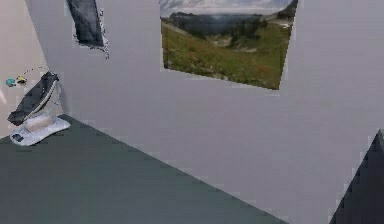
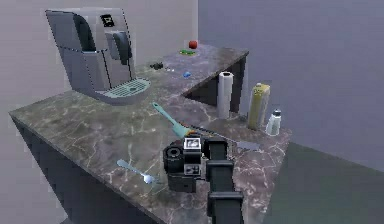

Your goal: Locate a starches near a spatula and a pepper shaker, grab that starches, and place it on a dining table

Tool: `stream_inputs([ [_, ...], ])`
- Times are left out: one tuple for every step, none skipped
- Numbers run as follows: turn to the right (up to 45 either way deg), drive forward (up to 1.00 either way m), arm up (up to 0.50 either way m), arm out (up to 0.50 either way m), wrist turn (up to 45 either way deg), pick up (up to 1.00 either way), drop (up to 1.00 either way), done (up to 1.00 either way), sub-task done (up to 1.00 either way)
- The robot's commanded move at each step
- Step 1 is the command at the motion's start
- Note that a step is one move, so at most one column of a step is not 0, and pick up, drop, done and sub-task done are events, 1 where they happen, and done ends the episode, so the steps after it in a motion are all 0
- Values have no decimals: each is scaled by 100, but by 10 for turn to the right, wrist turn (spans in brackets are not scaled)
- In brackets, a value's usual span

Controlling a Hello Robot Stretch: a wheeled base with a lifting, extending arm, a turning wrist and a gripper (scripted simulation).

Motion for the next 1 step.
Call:
stream_inputs([
  [0, 0, 10, 0, 0, 0, 0, 0, 0],
])
